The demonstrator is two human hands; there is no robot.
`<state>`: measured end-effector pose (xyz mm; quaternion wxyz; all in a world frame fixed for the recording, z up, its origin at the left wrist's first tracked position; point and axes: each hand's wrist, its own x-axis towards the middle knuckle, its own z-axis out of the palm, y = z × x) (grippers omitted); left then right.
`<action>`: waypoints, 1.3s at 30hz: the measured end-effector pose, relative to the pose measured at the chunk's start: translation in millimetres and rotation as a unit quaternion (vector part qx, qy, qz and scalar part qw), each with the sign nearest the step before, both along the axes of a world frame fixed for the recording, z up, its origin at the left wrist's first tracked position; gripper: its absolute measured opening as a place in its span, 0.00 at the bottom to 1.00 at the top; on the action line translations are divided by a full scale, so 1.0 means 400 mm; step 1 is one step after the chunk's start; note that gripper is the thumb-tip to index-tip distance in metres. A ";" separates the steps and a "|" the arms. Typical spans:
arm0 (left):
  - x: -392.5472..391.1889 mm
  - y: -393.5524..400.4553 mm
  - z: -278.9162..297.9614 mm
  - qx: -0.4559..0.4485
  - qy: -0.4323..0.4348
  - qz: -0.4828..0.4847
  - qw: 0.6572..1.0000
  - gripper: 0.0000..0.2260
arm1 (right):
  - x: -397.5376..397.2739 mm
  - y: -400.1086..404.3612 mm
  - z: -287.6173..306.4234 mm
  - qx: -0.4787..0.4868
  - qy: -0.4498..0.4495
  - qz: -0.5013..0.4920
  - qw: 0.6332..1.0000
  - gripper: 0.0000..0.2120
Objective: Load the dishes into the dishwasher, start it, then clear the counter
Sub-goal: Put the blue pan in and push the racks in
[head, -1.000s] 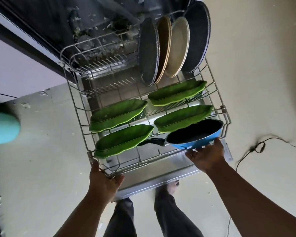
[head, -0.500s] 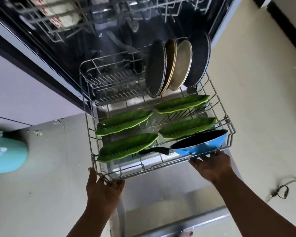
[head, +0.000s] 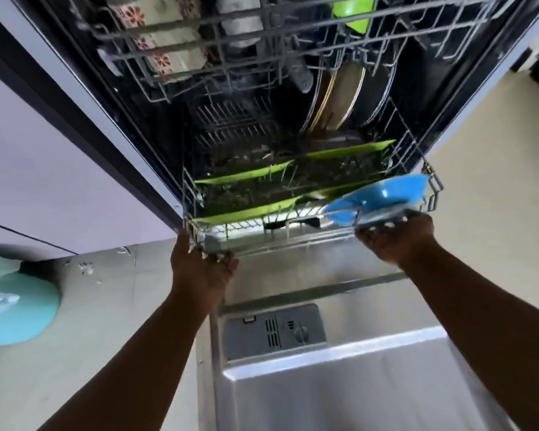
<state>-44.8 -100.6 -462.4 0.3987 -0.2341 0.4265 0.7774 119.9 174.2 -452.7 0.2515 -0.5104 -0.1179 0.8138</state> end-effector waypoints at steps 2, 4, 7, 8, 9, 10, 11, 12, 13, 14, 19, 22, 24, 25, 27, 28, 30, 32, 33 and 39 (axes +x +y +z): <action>-0.058 0.035 -0.013 -0.018 0.040 -0.027 0.999 0.33 | -0.054 0.040 -0.004 0.016 -0.013 0.019 1.000 0.21; -0.124 0.067 -0.027 -0.040 0.078 -0.066 0.994 0.32 | -0.100 0.075 -0.005 0.049 -0.039 0.063 0.996 0.23; -0.207 0.113 -0.025 -0.056 0.107 -0.109 0.987 0.26 | -0.153 0.120 -0.013 0.094 -0.041 0.117 0.988 0.28; -0.228 0.127 -0.025 -0.066 0.120 -0.114 0.984 0.26 | -0.169 0.132 -0.016 0.107 -0.036 0.129 0.985 0.28; -0.252 0.137 -0.031 -0.084 0.138 -0.121 0.979 0.27 | -0.182 0.141 -0.016 0.117 -0.033 0.144 0.982 0.27; -0.272 0.145 -0.034 -0.108 0.151 -0.133 0.974 0.28 | -0.194 0.152 -0.020 0.126 -0.034 0.163 0.978 0.26; -0.291 0.148 -0.039 -0.130 0.161 -0.145 0.967 0.30 | -0.204 0.157 -0.021 0.131 -0.032 0.180 0.974 0.26; -0.303 0.148 -0.038 -0.149 0.170 -0.158 0.961 0.32 | -0.209 0.163 -0.027 0.132 -0.032 0.192 0.972 0.26; -0.311 0.144 -0.041 -0.169 0.176 -0.173 0.954 0.33 | -0.207 0.164 -0.031 0.128 -0.031 0.198 0.971 0.27; -0.313 0.134 -0.042 -0.182 0.182 -0.183 0.949 0.33 | -0.200 0.163 -0.037 0.129 -0.032 0.204 0.970 0.28; -0.222 0.084 -0.034 -0.164 0.169 -0.144 0.961 0.26 | -0.094 0.092 -0.067 0.117 -0.068 0.194 0.972 0.23; -0.085 0.030 -0.053 -0.159 0.104 -0.163 0.968 0.34 | 0.032 -0.009 -0.109 0.068 -0.101 0.195 0.973 0.18; 0.038 -0.030 -0.069 -0.141 0.036 -0.163 0.976 0.34 | 0.135 -0.098 -0.131 0.028 -0.131 0.215 0.967 0.14; 0.109 -0.068 -0.079 -0.132 -0.005 -0.162 0.978 0.33 | 0.192 -0.148 -0.138 0.009 -0.149 0.222 0.964 0.13; 0.258 -0.151 -0.095 -0.129 -0.077 -0.158 0.976 0.33 | 0.310 -0.245 -0.152 -0.015 -0.190 0.237 0.953 0.12; 0.340 -0.197 -0.099 -0.131 -0.113 -0.158 0.972 0.32 | 0.374 -0.295 -0.153 -0.025 -0.216 0.245 0.945 0.13; 0.509 -0.296 -0.105 -0.142 -0.186 -0.159 0.959 0.31 | 0.495 -0.391 -0.147 -0.049 -0.255 0.253 0.932 0.13; 0.661 -0.394 -0.105 -0.167 -0.251 -0.144 0.943 0.31 | 0.603 -0.476 -0.140 -0.077 -0.280 0.240 0.926 0.13; 0.730 -0.440 -0.110 -0.187 -0.280 -0.128 0.933 0.31 | 0.655 -0.513 -0.133 -0.077 -0.304 0.242 0.918 0.13; 0.951 -0.588 -0.181 -0.285 -0.377 -0.027 0.881 0.30 | 0.868 -0.599 -0.172 -0.107 -0.432 0.178 0.877 0.16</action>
